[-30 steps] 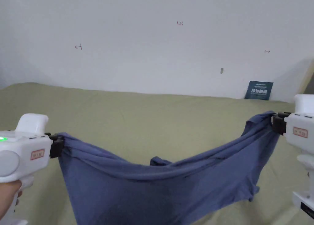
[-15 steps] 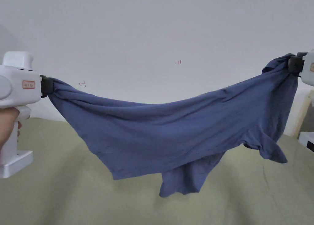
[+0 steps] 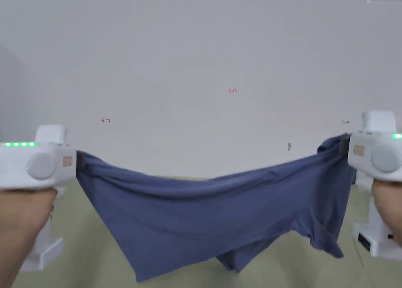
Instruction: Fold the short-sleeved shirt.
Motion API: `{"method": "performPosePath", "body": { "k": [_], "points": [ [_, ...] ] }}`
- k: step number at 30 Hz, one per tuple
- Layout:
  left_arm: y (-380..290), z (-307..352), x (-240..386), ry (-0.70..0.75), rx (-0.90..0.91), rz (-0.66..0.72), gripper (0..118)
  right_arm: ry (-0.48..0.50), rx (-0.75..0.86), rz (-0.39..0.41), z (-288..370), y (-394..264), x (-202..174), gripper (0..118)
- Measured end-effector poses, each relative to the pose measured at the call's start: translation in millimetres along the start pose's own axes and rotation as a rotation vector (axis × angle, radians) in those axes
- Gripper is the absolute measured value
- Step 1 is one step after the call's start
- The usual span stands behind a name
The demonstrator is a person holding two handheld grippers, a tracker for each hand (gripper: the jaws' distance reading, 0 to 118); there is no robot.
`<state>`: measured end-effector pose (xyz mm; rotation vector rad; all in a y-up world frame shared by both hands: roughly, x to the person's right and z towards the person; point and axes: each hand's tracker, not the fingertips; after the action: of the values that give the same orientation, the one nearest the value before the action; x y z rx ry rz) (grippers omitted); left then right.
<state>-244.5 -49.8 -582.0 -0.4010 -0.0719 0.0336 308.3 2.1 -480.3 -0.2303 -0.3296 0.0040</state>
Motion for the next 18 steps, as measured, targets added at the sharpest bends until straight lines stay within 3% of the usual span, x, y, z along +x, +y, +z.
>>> {"method": "performPosePath", "body": {
  "k": [8,14,18],
  "points": [
    [-54.0,6.5,-6.4,-0.027,-0.083,-0.025,7,0.024,-0.035,0.007,23.4,-57.2,17.5,4],
    [-106.7,62.7,-25.8,-0.102,-0.181,0.005,7,0.062,-0.067,0.001,102.0,-113.8,48.3,4],
    [-166.4,114.4,-42.0,-0.167,-0.32,0.035,7,0.128,-0.176,0.008,166.6,-178.6,59.8,4]
  ]
}}
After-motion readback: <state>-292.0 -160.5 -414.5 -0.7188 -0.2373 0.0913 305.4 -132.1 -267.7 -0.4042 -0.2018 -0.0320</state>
